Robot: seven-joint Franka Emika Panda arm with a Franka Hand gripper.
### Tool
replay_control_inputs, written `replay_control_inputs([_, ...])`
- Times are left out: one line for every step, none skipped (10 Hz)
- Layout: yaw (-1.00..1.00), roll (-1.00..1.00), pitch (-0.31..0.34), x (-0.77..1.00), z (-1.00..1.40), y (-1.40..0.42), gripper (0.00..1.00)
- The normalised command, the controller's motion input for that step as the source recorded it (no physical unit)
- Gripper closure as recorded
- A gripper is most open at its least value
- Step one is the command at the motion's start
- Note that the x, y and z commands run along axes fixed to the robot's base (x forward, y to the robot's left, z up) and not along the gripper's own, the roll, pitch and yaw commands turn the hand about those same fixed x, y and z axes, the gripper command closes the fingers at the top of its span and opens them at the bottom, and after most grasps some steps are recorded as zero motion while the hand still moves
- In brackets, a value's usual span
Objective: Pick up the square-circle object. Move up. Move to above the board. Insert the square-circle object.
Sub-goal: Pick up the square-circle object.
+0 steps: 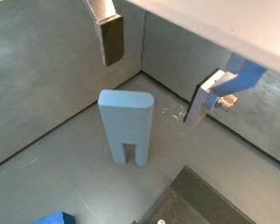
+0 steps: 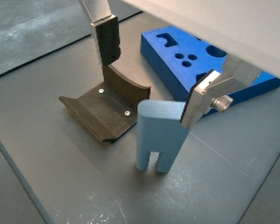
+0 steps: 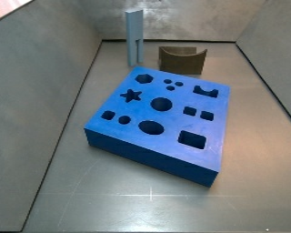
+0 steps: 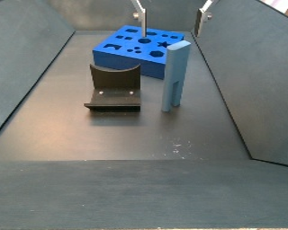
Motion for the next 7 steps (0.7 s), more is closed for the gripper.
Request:
replay_control_inputs([-0.19,0.00,-0.039,-0.69,-0.15,0.00,0.00])
replay_control_inputs([-0.98,0.00,0.000,0.00,-0.08,-0.10,0.00])
replay_control_inputs([-1.00,0.00,0.000,0.00,-0.15,0.00,0.00])
replay_control_inputs([-1.00,0.00,0.000,0.00,-0.19,0.00,0.00])
replay_control_inputs([-1.00,0.00,0.000,0.00,-0.20,0.00,0.00])
replay_control_inputs([-1.00,0.00,0.000,0.00,-0.21,0.00,0.00])
replay_control_inputs([-1.00,0.00,0.000,0.00,-0.21,0.00,0.00])
